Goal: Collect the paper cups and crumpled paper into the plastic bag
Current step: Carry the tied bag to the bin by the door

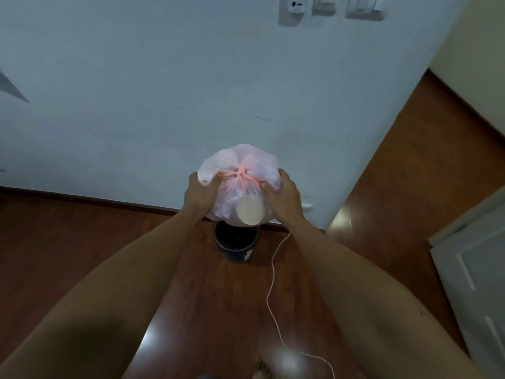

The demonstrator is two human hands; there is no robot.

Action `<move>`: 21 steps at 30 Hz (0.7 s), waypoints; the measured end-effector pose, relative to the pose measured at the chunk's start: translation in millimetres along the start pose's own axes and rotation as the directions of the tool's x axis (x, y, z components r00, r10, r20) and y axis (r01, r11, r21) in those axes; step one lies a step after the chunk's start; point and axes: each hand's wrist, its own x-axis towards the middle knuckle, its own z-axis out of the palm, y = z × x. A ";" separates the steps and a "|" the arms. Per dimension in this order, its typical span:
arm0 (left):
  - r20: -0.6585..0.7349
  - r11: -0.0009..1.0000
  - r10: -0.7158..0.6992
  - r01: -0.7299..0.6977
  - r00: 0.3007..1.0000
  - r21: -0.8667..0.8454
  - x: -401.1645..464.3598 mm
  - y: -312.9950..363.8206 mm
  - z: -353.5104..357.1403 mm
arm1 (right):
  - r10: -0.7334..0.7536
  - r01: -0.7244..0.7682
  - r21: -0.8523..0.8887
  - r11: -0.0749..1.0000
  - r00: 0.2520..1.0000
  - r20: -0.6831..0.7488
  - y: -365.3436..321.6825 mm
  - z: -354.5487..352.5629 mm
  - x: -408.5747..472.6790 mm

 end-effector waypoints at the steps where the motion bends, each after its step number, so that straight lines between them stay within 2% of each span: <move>1: -0.003 1.000 -0.021 0.021 1.000 -0.008 8.1 2.1 0.2 | -0.004 0.004 -0.006 1.000 1.000 0.005 1.0 8.6 12.2; 6: 0.026 0.990 -0.134 0.135 0.991 -0.031 58.3 -2.7 9.7 | 0.052 -0.052 0.008 0.999 0.999 -0.008 5.7 48.7 61.3; 11: 0.130 0.992 -0.129 0.128 0.983 0.016 125.6 -29.0 23.9 | 0.126 -0.127 -0.010 0.992 0.990 -0.057 29.2 93.9 107.8; 17: 0.231 0.982 -0.188 0.178 0.955 0.064 185.8 -96.4 64.5 | 0.207 -0.210 -0.032 0.977 0.974 -0.091 92.9 153.8 143.6; 21: 0.261 0.972 -0.236 0.225 0.936 0.072 220.6 -172.5 108.5 | 0.260 -0.265 -0.074 0.961 0.963 -0.076 163.4 202.6 165.4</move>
